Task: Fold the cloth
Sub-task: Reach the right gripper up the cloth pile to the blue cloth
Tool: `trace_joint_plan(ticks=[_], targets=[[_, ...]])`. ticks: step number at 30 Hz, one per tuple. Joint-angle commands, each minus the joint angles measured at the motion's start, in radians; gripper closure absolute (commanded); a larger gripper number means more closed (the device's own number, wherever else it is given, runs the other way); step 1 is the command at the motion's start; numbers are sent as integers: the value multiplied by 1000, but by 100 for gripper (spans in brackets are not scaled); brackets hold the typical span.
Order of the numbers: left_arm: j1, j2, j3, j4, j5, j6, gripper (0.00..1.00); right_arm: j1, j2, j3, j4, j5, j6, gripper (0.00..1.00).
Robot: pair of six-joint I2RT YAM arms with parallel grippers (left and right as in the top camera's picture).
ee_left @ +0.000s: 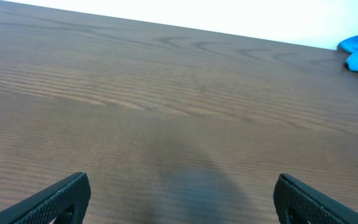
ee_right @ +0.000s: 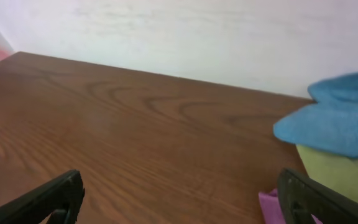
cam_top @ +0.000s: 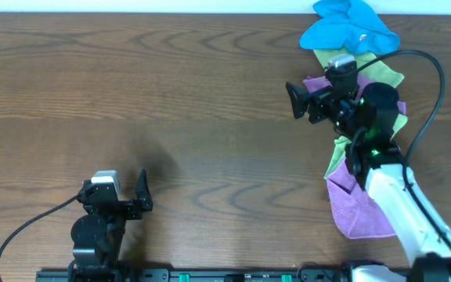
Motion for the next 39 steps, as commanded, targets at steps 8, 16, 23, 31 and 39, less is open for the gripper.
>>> trace_joint_plan(ticks=[8,16,23,31,39], targets=[[6,-6,-22,-5,2,6,5,-132,296,314,-189,68,129,1],[6,-6,-22,-5,2,6,5,-172,515,538,-198,143,128,6],[6,-6,-22,-5,3,6,5,-171,753,803,-256,185,152,7],[6,-6,-22,-5,2,6,5,-190,969,1054,-355,297,155,7],[6,-6,-22,-5,2,6,4,-222,1023,1073,-317,361,166,8]])
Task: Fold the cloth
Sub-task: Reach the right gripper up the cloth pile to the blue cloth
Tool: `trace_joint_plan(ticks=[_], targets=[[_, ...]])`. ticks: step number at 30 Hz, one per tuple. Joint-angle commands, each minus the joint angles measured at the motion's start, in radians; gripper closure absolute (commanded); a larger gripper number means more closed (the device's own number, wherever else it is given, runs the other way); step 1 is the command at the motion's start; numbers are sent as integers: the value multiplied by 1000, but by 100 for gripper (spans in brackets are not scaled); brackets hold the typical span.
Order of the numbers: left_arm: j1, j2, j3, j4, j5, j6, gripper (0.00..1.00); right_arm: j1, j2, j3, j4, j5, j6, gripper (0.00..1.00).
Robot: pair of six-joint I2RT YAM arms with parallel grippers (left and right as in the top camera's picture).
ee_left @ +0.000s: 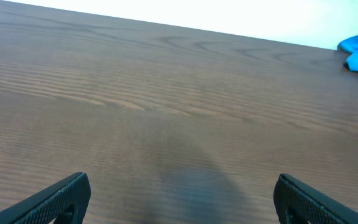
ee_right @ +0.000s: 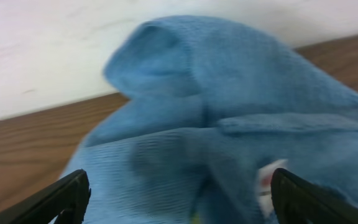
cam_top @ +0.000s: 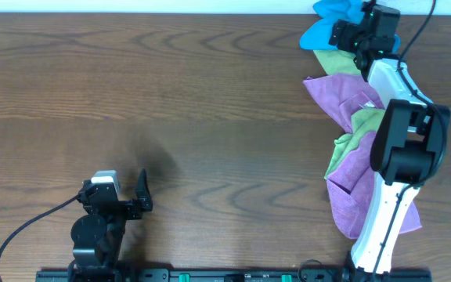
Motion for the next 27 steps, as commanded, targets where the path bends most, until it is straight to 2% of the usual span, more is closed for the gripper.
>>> trace_joint_plan(ticks=[1,6,7,8,9,11,13,14,15,22,27], targets=[[6,-6,-22,-5,2,6,4,-23,24,26,7,62,18,8],[6,-6,-22,-5,2,6,5,-42,45,26,22,65,22,10],[6,-6,-22,-5,2,6,5,-43,50,26,22,65,21,12],[6,-6,-22,-5,2,6,5,-43,53,26,21,65,21,18],[6,-6,-22,-5,2,6,5,-43,58,26,23,65,21,28],[6,-6,-22,-5,2,6,5,-43,62,26,23,63,21,58],[6,-6,-22,-5,2,6,5,-42,63,26,21,61,21,84],[6,-6,-22,-5,2,6,5,-42,63,26,19,61,21,94],[6,-6,-22,-5,2,6,5,-42,63,26,19,60,22,99],[6,-6,-22,-5,2,6,5,-42,55,29,17,-60,41,99],[6,-6,-22,-5,2,6,5,-35,-15,51,16,-146,39,99]])
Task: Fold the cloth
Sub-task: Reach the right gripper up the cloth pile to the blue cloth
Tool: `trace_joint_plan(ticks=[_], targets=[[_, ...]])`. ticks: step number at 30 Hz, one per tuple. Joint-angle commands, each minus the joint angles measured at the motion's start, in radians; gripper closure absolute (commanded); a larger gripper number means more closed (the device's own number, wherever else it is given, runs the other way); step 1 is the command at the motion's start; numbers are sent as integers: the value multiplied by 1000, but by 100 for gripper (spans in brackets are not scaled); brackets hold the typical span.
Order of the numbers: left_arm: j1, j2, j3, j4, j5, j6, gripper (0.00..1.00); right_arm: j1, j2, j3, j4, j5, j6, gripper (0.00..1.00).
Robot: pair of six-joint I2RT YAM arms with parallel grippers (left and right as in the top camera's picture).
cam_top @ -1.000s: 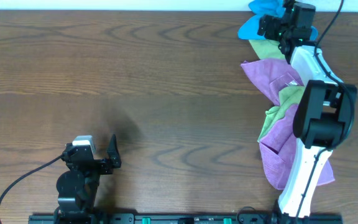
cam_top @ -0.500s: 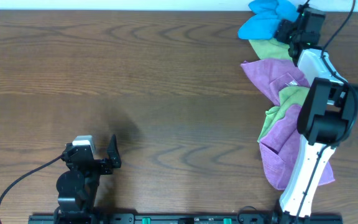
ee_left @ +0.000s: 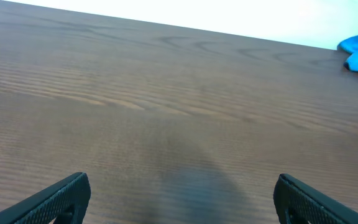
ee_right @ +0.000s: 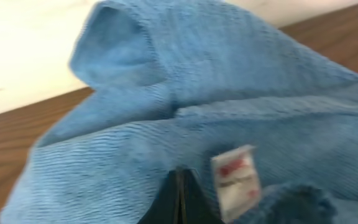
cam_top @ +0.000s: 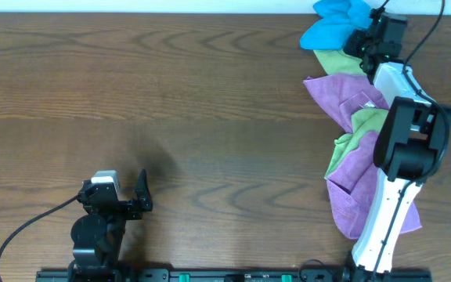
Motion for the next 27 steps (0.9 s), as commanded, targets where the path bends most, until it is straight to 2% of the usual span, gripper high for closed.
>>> trace_joint_plan(ticks=[1,10,13,14,15,16,17,18,21,27], targets=[[6,-6,-22,-5,2,6,5,8,-87,36,-1,-90,14,99],[6,-6,-22,-5,2,6,5,103,-271,36,-102,-181,-96,99],[6,-6,-22,-5,2,6,5,137,-303,36,-148,-41,-168,98],[6,-6,-22,-5,2,6,5,144,-303,36,-165,50,-170,79],[6,-6,-22,-5,2,6,5,145,-303,36,-187,125,-170,50],[6,-6,-22,-5,2,6,5,141,-297,36,-215,171,-170,43],[6,-6,-22,-5,2,6,5,124,-290,36,-254,184,-169,30],[6,-6,-22,-5,2,6,5,110,-280,36,-274,184,-151,23],[6,-6,-22,-5,2,6,5,53,-241,35,-321,172,-78,20],[6,-6,-22,-5,2,6,5,-21,-143,35,-347,93,-63,14]])
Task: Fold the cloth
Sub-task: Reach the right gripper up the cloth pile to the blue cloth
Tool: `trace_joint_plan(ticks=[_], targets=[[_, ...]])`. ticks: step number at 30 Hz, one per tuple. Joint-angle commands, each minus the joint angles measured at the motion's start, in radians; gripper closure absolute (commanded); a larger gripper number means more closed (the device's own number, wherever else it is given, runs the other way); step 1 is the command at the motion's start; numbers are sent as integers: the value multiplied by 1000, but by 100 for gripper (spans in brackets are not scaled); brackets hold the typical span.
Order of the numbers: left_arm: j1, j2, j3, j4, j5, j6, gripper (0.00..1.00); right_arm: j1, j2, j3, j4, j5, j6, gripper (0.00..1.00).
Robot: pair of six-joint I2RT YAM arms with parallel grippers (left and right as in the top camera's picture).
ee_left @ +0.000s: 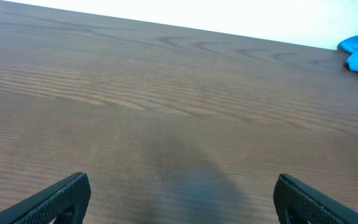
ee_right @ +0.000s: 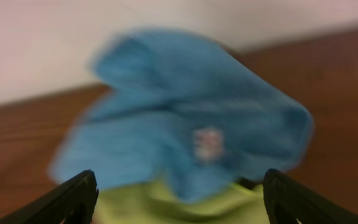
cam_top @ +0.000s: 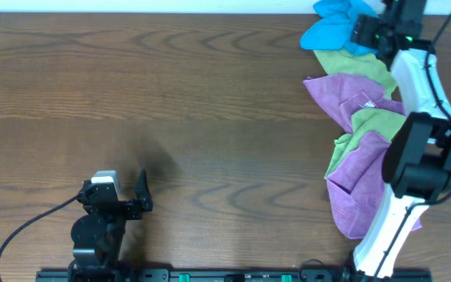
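A crumpled blue cloth [cam_top: 333,27] with a small white label lies at the table's far right edge, blurred in the right wrist view [ee_right: 185,134]. It rests on a green cloth [cam_top: 360,66], which shows under it there too [ee_right: 166,202]. My right gripper [cam_top: 366,31] is open just behind the blue cloth, its jaws wide apart [ee_right: 180,199] and nothing between them. My left gripper [cam_top: 141,196] stands open near the front left, over bare wood [ee_left: 182,199].
Purple [cam_top: 343,98] and green cloths trail in a loose pile down the right side toward the front edge. The wooden table [cam_top: 171,102] spreads left of the pile. A blue corner shows far right in the left wrist view.
My right gripper was shut with its tips against the blue cloth; now it is open and farther back from it. The blue cloth lies in the same place. The left arm has not moved.
My right gripper was open above the cloth pile, facing left across the table. Then it was open close against the blue cloth at the far edge. Then it was shut at that cloth, and now it is open again, farther from it. The left arm stayed still.
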Motion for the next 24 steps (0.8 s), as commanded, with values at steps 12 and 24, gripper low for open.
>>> trace_joint_plan(ticks=[12,24], targets=[[6,-6,-22,-5,2,6,5,-16,174,-2,134,-67,63,63],[6,-6,-22,-5,2,6,5,-6,175,53,161,-216,75,99]])
